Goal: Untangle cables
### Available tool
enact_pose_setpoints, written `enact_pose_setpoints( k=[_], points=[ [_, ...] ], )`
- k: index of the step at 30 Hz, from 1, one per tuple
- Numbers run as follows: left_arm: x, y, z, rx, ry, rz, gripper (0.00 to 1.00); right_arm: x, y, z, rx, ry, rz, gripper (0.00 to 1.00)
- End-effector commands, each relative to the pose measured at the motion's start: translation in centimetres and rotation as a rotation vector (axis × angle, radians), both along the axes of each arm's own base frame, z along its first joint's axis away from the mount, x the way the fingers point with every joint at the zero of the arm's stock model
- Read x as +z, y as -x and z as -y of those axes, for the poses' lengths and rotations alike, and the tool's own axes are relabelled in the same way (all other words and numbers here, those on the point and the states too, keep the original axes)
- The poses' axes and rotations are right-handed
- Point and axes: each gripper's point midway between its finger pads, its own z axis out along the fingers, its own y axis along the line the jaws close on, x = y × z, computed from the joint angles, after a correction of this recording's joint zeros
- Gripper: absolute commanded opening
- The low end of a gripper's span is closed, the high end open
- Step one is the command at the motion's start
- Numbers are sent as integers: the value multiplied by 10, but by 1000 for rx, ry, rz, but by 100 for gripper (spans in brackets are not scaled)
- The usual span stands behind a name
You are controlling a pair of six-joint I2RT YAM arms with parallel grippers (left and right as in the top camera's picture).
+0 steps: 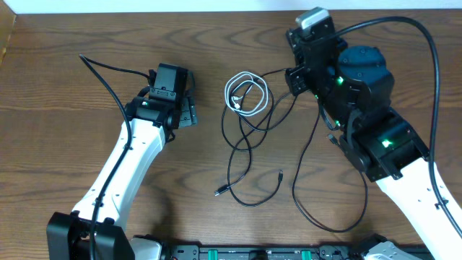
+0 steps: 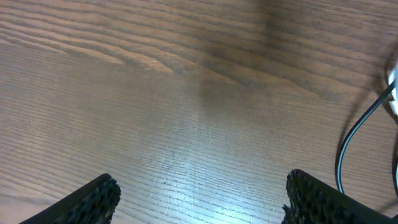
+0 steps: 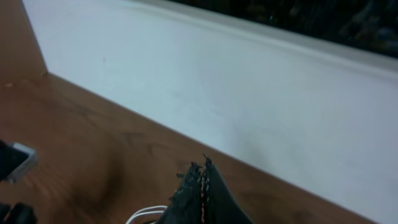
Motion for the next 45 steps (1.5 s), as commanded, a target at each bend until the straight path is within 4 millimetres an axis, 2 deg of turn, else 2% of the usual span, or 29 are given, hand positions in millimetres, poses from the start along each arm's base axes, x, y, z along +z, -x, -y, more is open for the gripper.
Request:
enact_pose_setpoints(
  k=[1,3,7,8,9,12,22,32,35,37,41,43,45],
  points=[
    [-2,1,-2,11,-1,-4,86,16,3,12,-34,11,50,1],
    [-2,1,-2,11,0,-4,86,10,3,13,-34,22,31,1],
    [-2,1,-2,11,0,-3,86,-19,2,12,-37,59,-68,5],
    [-2,1,-2,11,0,-3,86,-25,1,11,-37,70,-87,8],
    [-1,1,-2,11,0,0,86,-46,-3,9,-41,87,-152,17],
    [-1,1,-2,11,1,0,86,-75,-11,5,-55,94,-245,37],
    [-1,1,-2,11,1,-1,86,-192,-44,-15,-186,-13,-585,66],
    [-1,1,-2,11,0,-1,86,-279,-51,-24,-349,-159,-838,75],
    [-1,1,-2,10,0,-1,86,-297,-48,-36,-311,-176,-899,99],
    [-1,1,-2,11,0,0,86,-306,-45,-48,-259,-193,-938,99],
    [-1,1,-2,11,0,0,86,-307,-49,-51,-253,-206,-932,99],
    [-1,1,-2,11,0,0,86,-305,-52,-52,-275,-253,-937,88],
    [-1,1,-2,11,0,0,86,-304,-53,-53,-300,-300,-947,81]
  ],
)
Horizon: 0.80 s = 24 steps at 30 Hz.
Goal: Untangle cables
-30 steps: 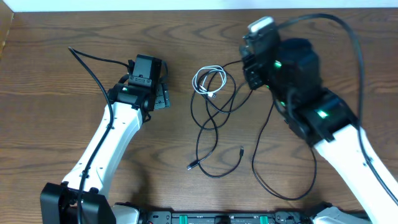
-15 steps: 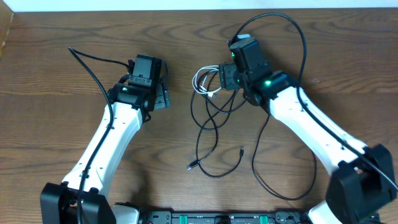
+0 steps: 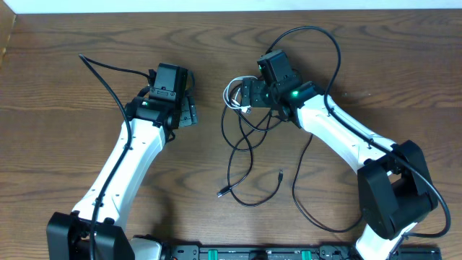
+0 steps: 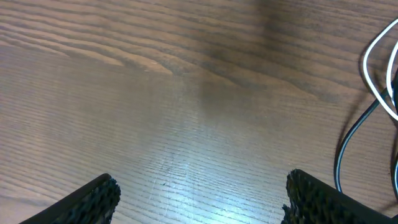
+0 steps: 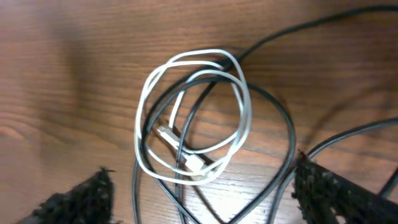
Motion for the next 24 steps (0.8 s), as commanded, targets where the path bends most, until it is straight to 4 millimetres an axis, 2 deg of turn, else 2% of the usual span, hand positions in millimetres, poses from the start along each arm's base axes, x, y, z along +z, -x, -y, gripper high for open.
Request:
enact_pose_setpoints(
  k=[1,5,14,19,24],
  points=[
    [-2,2,-3,11,-1,-6,86,-1,-2,-1,-85,-70,-39,80],
    [-2,2,-3,11,-1,-6,86,-4,-2,-1,-113,-84,-56,79],
    [-2,2,-3,11,-1,-6,86,-43,2,-3,-215,-117,-170,77],
    [-2,2,-3,11,-1,-6,86,-53,2,-9,-211,-127,-188,65],
    [-2,2,-3,10,-2,-6,86,-57,0,-10,-211,-127,-186,63]
  ],
)
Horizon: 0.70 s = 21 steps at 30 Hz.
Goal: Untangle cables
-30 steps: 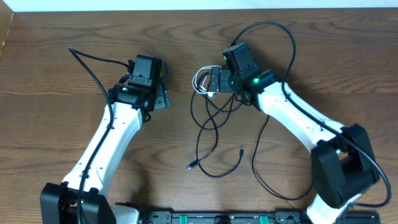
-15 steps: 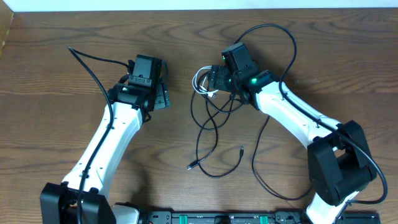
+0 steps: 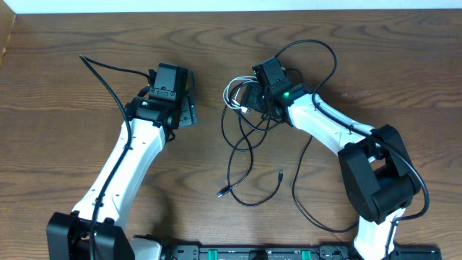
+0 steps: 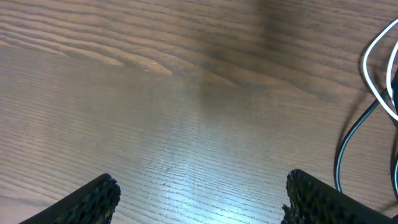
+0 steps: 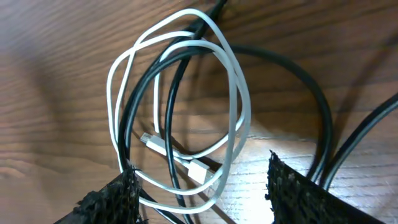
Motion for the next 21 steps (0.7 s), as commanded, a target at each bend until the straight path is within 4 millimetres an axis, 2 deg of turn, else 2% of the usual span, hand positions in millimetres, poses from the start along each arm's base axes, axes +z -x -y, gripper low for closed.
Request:
enact_pose_setpoints(
  k=[1,5,9,11,19,21],
  points=[
    [-2,2,-3,11,-2,-6,87,-8,0,-1,-13,0,-15,62],
    [-2,2,-3,11,-1,-6,86,-13,0,0,-15,7,-20,52],
    [-2,2,-3,10,-1,-6,86,-24,1,0,-15,18,-39,49],
    [-2,2,-3,11,-2,-6,87,-28,2,1,-15,23,-48,44],
    [-2,2,-3,10,-1,-6,87,-29,2,1,-15,24,-48,3],
    [-2,2,-3,11,-1,-6,86,-29,2,1,-15,24,-48,1]
  ],
)
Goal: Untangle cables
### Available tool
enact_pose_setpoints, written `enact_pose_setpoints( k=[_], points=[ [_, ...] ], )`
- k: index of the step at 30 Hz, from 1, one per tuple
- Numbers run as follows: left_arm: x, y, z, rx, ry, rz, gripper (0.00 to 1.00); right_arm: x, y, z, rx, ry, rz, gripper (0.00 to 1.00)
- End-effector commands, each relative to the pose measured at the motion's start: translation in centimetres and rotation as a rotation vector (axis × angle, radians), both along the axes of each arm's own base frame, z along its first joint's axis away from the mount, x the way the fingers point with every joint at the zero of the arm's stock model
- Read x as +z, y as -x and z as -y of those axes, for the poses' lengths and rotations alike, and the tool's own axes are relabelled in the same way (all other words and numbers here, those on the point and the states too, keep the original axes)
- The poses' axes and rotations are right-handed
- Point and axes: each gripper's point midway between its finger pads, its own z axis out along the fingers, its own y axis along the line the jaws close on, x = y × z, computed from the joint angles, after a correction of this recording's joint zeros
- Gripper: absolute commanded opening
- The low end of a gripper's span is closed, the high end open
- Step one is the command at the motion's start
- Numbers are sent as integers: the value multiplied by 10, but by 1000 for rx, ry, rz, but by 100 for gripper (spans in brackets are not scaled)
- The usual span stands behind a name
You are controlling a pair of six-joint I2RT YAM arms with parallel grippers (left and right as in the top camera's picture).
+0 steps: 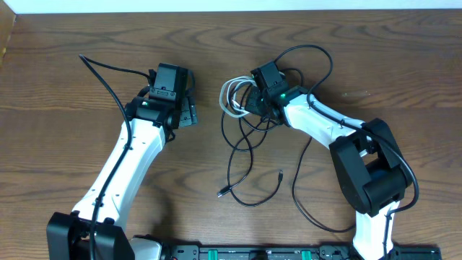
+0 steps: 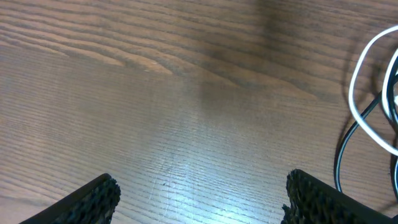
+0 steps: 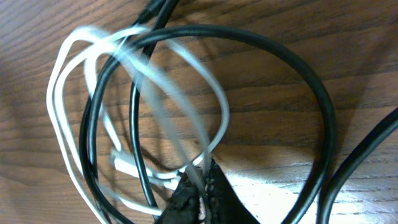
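A white cable (image 3: 68, 124) lies coiled on the wooden table (image 1: 58, 43), threaded through loops of a long black cable (image 3: 323, 124). My right gripper (image 3: 202, 183) is shut on a strand of the white cable, which looks blurred. From overhead the white coil (image 1: 229, 97) sits just left of the right gripper (image 1: 250, 100). The black cable (image 1: 245, 155) trails toward the front edge. My left gripper (image 2: 199, 199) stands open over bare wood, left of the coil. Its view catches the white cable (image 2: 356, 106) and black cable (image 2: 341, 155) at the right edge.
The left arm (image 1: 130, 159) lies across the front left of the table. The right arm (image 1: 339, 137) reaches in from the front right, with its own black lead (image 1: 310, 54) looping behind it. Loose plug ends (image 1: 224, 190) of the black cable lie near the front centre.
My right gripper, open over the white coil before, is now shut on a strand of it. The coil has shifted a little to the left. The left arm has not moved.
My right gripper was first shut, up at the back right facing the wall. Then it was open above the white coil, then lower and closer to it. Now it is shut on a white strand. The left gripper stayed open and still throughout.
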Motion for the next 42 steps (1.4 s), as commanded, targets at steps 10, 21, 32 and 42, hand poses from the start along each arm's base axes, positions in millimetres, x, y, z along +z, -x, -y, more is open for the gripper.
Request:
enact_pose_setpoints(
  k=[10,21,32,42],
  points=[
    [-2,2,-3,11,-2,-6,87,32,-7,7,54,-42,46,1],
    [-2,2,-3,10,-2,-6,86,215,-2,44,41,-129,407,1],
    [-2,2,-3,10,-2,-6,87,308,25,73,9,-186,613,1],
    [-2,2,-3,10,-2,-6,87,351,40,91,-8,-210,725,1]
  ],
)
